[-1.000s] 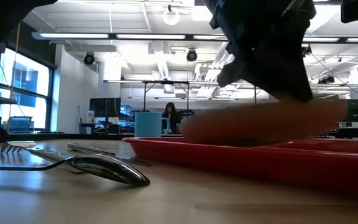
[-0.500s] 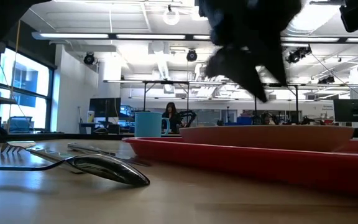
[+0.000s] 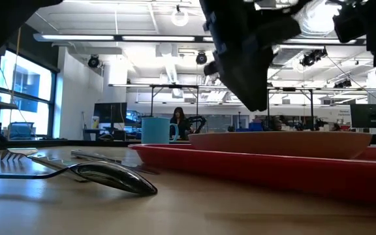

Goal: Set up tray
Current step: Put the brown plate on the red tray

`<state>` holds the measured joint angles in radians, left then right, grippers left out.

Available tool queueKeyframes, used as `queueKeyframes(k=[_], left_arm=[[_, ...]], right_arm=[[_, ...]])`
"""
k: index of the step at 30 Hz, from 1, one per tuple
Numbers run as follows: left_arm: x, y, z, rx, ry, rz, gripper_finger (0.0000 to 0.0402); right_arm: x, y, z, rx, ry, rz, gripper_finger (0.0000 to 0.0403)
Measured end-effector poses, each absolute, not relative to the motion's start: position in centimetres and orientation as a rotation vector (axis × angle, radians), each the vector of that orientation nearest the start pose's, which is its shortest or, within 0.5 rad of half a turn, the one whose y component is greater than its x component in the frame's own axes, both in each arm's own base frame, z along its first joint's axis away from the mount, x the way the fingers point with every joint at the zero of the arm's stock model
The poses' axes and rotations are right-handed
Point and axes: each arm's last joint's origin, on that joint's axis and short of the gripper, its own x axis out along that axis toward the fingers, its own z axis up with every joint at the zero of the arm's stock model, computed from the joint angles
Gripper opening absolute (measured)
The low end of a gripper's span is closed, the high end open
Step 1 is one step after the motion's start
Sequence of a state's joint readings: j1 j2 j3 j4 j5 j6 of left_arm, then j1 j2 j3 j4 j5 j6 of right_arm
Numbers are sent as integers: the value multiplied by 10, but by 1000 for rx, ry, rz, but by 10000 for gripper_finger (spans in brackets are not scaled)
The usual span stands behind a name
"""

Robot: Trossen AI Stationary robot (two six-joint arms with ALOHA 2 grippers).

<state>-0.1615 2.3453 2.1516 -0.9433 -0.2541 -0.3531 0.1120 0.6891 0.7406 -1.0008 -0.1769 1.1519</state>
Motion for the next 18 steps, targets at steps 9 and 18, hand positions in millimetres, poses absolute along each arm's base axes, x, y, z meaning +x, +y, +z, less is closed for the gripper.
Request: queueKeyframes(k=[9,18], left_arm=[[498,-58,171,-278,1126,121,71],[499,-89,161,-373,1129,-51,39]], right_arm=[[129,31,256,1004,1095,-310,153],[131,30,256,945,1022,-375,149]])
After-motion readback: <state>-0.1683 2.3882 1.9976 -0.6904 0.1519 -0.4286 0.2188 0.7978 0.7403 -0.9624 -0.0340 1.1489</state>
